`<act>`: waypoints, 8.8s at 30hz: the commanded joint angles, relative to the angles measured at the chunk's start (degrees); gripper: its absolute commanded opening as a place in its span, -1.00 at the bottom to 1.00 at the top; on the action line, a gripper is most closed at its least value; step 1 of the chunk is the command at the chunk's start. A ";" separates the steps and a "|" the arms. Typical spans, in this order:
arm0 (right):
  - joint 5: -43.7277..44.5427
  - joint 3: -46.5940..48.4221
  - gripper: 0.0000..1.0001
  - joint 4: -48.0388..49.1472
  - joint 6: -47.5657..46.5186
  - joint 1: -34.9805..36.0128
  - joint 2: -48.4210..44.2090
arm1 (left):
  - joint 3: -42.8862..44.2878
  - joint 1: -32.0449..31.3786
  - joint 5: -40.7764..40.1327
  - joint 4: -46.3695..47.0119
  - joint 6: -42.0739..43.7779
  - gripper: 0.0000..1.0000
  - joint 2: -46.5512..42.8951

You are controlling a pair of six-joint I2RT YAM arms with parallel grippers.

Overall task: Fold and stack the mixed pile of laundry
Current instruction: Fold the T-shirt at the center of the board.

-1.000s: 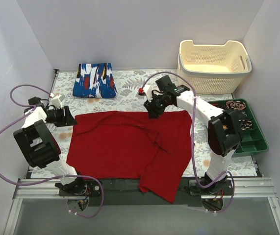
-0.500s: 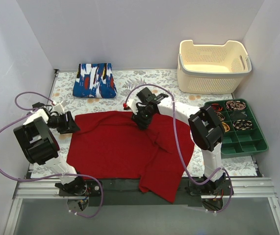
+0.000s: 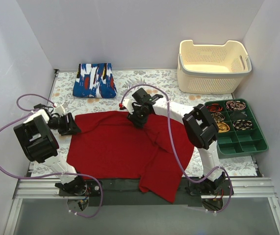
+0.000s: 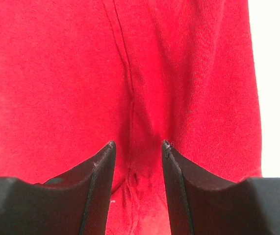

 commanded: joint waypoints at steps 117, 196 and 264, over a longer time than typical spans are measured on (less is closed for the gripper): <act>-7.01 -9.78 -0.97 -11.31 19.19 -38.05 -11.71 | -5.41 -34.39 -0.36 17.83 16.96 -0.25 -20.92; -8.42 -12.69 -0.97 -8.41 17.26 -38.14 -6.36 | -2.51 -86.07 -2.72 50.09 40.71 -0.53 7.02; -4.80 8.23 -0.21 -11.05 7.94 -30.50 2.19 | 24.82 -26.47 4.56 14.58 3.36 -0.46 12.66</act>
